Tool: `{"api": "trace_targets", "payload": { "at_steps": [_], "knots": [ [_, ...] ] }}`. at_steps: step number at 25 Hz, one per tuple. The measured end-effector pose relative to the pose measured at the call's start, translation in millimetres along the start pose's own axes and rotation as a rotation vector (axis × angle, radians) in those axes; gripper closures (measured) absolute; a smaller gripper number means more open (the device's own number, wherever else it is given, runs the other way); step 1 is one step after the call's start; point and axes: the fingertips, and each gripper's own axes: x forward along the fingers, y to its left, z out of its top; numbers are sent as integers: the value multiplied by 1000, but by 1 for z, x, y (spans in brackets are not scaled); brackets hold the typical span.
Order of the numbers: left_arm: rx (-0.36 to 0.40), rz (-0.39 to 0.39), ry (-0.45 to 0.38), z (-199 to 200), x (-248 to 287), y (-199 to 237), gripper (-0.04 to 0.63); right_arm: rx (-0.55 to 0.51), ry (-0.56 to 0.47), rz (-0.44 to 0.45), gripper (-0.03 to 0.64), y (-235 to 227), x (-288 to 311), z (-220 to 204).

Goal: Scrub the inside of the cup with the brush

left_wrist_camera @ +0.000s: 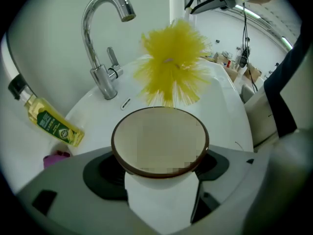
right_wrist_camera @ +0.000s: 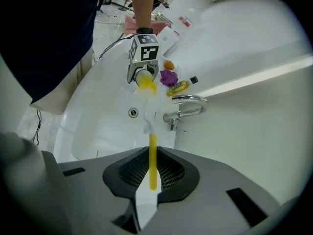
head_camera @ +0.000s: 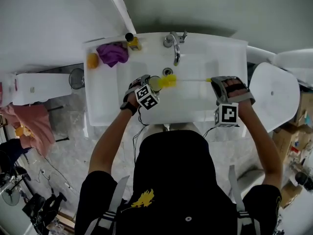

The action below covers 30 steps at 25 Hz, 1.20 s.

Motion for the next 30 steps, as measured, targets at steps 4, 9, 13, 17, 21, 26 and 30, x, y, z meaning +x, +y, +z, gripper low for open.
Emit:
{"api": "trace_targets", "payload": {
  "at_steps": [4,9,13,17,21,26,30],
  "knots": [
    [46,-21,44,6,-2,-6,193,-92,-13,-34,548,-20,-2,20],
    [18,-77,61,16,-4,-23,193,-144,-79,-95,548,-38,7,65],
    [7,-102,66,21,-6,-28,193,-131,-134,-94,548,-33,23,94],
    [36,-127,74,18,-4,-31,193,-126,-191,-77,548,-28,23,111],
    [9,-122,64,15,-7,-27,193,-145,-175,-48,546,-36,11,102],
    [-12,-101,72,2,-8,-10,193,-166,-116,-73,546,-54,-1,80],
    [37,-102,72,6,-12,-14,193,-160,-102,-108,546,-60,7,80]
  ]
}}
